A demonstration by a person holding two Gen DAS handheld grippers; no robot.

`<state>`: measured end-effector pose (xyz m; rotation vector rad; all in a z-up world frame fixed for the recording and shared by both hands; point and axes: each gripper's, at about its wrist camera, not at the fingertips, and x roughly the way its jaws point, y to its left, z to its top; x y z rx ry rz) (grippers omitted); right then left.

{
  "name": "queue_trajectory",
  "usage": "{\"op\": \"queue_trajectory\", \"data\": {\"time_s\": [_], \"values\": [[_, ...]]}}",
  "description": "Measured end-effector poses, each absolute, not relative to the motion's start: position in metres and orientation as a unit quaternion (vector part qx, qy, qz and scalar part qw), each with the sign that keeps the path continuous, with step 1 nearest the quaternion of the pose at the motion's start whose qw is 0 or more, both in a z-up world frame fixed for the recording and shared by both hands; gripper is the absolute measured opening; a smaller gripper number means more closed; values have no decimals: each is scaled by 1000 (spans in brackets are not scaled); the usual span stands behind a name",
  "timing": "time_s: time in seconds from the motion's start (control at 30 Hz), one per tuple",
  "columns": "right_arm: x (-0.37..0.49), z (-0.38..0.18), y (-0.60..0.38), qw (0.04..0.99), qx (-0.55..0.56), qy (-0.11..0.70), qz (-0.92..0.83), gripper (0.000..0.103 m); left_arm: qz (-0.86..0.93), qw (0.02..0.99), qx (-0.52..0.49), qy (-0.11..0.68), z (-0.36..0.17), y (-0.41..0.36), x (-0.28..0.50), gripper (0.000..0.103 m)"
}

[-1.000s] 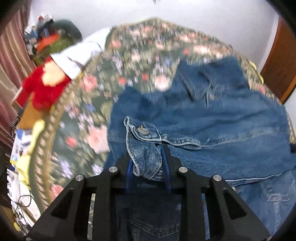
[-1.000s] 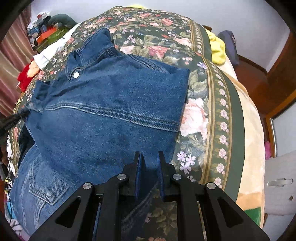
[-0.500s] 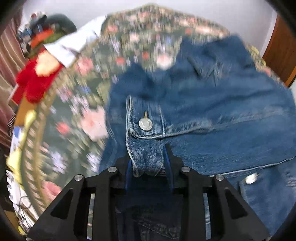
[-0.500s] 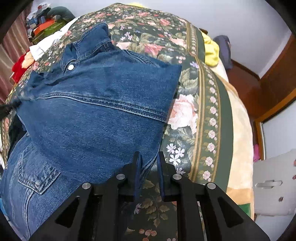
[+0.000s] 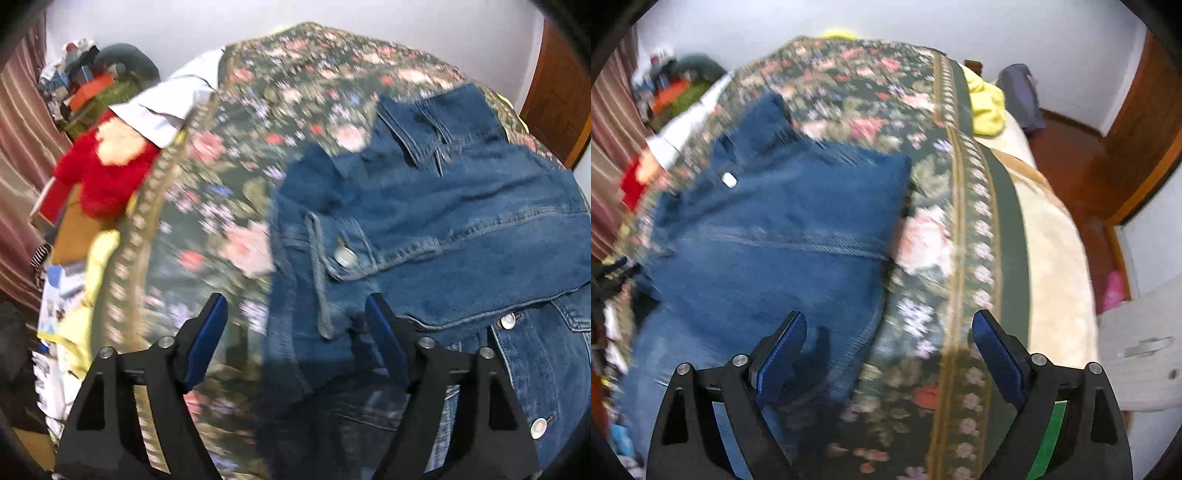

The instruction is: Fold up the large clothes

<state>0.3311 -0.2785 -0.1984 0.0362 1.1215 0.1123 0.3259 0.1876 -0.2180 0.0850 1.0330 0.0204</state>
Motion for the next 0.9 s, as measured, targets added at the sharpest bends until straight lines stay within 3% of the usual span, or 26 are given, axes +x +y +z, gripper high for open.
{"op": "queue_trajectory", "data": {"time_s": [0.23, 0.5, 0.6, 0.67, 0.73, 0.83, 0.9], "values": [[367, -183, -275, 850, 77, 515, 81, 90, -4, 867, 2, 499, -210, 214, 376, 79], [436, -212, -284, 836, 111, 531, 80, 86, -35, 848, -43, 526, -248, 218, 440, 76], [452, -231, -286, 824, 133, 544, 90, 67, -47, 848, -39, 526, -260, 211, 450, 58], [457, -243, -286, 810, 165, 552, 111, 60, -38, 845, -48, 531, -269, 210, 457, 38], [457, -247, -283, 810, 183, 547, 108, 60, -28, 841, -59, 537, -276, 211, 462, 31], [457, -247, -271, 812, 168, 547, 113, 39, -19, 846, -58, 530, -275, 207, 464, 20], [457, -244, -263, 818, 148, 545, 109, 33, -8, 856, -58, 513, -262, 205, 460, 12]]}}
